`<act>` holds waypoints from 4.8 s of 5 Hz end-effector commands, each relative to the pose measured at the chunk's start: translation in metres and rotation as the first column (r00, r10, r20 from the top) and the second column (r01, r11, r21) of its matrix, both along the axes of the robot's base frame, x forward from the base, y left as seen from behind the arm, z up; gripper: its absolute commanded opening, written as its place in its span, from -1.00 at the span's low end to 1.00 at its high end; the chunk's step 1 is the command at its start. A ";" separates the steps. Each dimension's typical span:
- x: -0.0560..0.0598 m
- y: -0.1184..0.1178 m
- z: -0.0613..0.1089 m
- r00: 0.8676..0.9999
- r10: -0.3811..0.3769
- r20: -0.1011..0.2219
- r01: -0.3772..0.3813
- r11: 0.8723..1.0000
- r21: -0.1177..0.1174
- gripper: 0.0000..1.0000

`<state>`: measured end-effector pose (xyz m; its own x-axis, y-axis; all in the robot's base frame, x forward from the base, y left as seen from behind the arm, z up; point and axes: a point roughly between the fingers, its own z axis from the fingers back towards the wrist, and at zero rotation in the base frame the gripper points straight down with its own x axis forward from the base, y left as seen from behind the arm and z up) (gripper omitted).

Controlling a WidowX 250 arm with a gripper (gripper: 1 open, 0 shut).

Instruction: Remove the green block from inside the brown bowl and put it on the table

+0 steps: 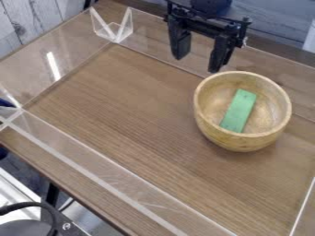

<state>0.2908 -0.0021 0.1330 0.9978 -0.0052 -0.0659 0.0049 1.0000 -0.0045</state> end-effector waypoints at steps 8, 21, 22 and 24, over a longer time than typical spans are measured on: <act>0.046 -0.048 -0.065 0.984 -0.176 -0.040 0.177 0.984 0.018 1.00; 0.069 -0.054 -0.121 0.976 -0.202 -0.081 0.202 0.979 -0.010 -1.00; 0.069 -0.054 -0.121 0.977 -0.201 -0.076 0.201 0.980 -0.014 -1.00; 0.066 -0.053 -0.118 0.978 -0.200 -0.066 0.199 0.980 -0.021 -1.00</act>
